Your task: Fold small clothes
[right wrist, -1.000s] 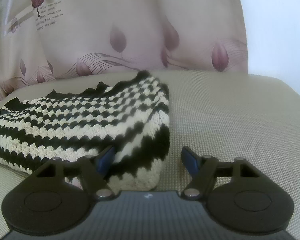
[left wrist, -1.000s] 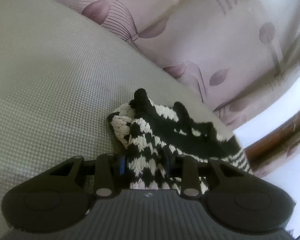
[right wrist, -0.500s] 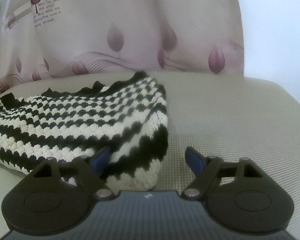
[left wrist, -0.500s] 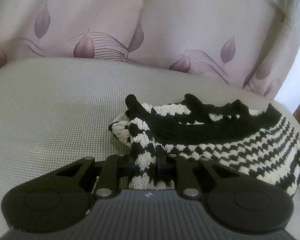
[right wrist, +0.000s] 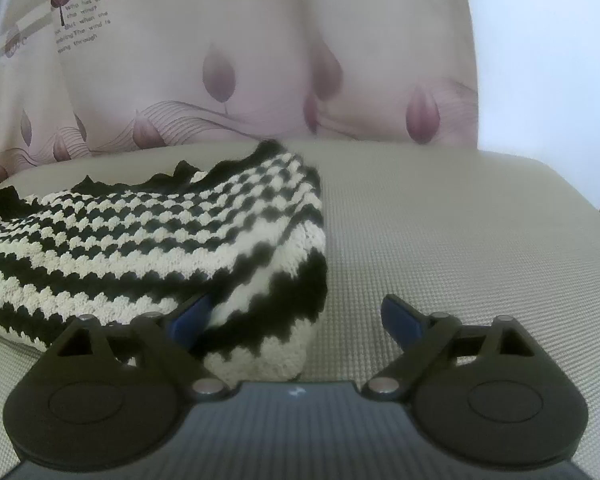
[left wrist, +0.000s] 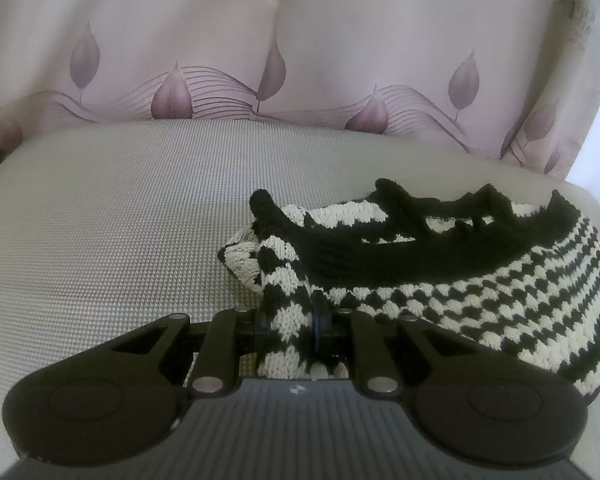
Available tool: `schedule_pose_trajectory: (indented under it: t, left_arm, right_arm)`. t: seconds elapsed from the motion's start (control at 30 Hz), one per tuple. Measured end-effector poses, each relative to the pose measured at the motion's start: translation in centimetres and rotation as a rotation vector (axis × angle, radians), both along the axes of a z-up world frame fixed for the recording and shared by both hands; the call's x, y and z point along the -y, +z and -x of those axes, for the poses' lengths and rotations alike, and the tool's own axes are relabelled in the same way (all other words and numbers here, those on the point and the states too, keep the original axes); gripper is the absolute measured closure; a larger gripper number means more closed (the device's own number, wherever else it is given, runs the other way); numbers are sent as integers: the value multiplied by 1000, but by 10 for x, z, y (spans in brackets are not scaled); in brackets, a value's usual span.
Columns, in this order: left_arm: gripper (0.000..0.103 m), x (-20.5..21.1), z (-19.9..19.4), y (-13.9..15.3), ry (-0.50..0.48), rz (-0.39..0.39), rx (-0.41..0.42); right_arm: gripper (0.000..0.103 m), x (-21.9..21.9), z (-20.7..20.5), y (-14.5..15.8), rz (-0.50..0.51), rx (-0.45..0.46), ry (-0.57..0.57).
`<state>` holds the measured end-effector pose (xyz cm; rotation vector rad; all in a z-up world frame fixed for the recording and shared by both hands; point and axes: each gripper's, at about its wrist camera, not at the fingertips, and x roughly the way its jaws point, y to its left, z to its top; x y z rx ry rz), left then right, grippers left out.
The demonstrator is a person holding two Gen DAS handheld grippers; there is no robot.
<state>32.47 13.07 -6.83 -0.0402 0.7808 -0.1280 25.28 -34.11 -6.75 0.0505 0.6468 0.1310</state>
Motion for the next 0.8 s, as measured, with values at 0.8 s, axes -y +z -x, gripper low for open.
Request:
schedule_pose_trajectory:
  t: [0.8]
  left_arm:
    - [89, 86, 0, 77, -64, 86, -107]
  right_arm:
    - [6, 37, 29, 17, -268, 175, 36]
